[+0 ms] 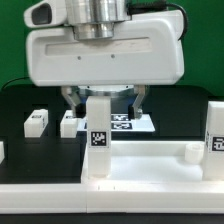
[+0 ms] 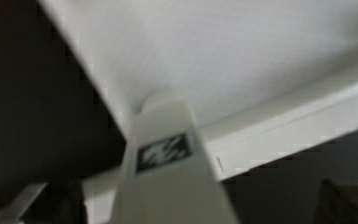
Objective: Assemble desk
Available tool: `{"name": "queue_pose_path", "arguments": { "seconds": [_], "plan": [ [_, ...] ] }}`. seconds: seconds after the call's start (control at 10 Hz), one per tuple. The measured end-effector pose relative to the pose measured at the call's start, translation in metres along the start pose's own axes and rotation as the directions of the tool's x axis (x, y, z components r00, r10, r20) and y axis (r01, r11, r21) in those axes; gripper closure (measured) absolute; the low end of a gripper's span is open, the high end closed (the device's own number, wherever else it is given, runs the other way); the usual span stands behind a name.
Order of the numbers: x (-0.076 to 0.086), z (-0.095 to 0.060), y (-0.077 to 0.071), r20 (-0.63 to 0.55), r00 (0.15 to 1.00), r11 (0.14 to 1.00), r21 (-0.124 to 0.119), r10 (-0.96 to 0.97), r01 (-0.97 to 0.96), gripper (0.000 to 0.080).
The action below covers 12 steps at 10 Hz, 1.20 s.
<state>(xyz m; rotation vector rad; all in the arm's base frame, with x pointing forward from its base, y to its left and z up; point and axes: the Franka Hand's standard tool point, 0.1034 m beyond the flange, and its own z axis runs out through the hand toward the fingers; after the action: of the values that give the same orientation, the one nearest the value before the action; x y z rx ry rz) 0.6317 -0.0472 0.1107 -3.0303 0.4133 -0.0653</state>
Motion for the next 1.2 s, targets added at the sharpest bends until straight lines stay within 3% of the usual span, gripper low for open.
{"name": "queue_pose_path", "arguments": {
  "seconds": [0.2,0.3,0.4,0.5,0.8,0.9,1.0,1.2],
  "plan": [
    [-0.0007,0.0016,0.0,-0.001,1.0,1.0,0.0,0.011,-0.011,0.0171],
    [-0.0008,0.0018,-0.0001,-0.001,1.0,1.0,0.0,0.03,-0.03,0.0331],
    [-0.0008,0.0019,-0.0001,-0.001,0.999,0.999,0.0,0.034,-0.034,0.0331],
    [-0.0005,0.0017,0.0016,-0.002,0.997,0.997,-0.003,0.072,-0.072,0.0499],
    [0.0002,0.0017,0.0042,-0.004,0.916,0.916,-0.003,0.402,-0.402,0.0501],
    [0.0004,0.0014,0.0043,-0.006,0.85,0.85,-0.003,0.527,-0.527,0.0501],
    [0.0004,0.0028,0.0056,0.01,0.718,0.717,0.02,0.696,-0.696,0.0501],
    [0.0011,0.0038,0.0091,0.098,0.353,0.35,0.055,0.93,-0.935,0.0503]
  ]
}}
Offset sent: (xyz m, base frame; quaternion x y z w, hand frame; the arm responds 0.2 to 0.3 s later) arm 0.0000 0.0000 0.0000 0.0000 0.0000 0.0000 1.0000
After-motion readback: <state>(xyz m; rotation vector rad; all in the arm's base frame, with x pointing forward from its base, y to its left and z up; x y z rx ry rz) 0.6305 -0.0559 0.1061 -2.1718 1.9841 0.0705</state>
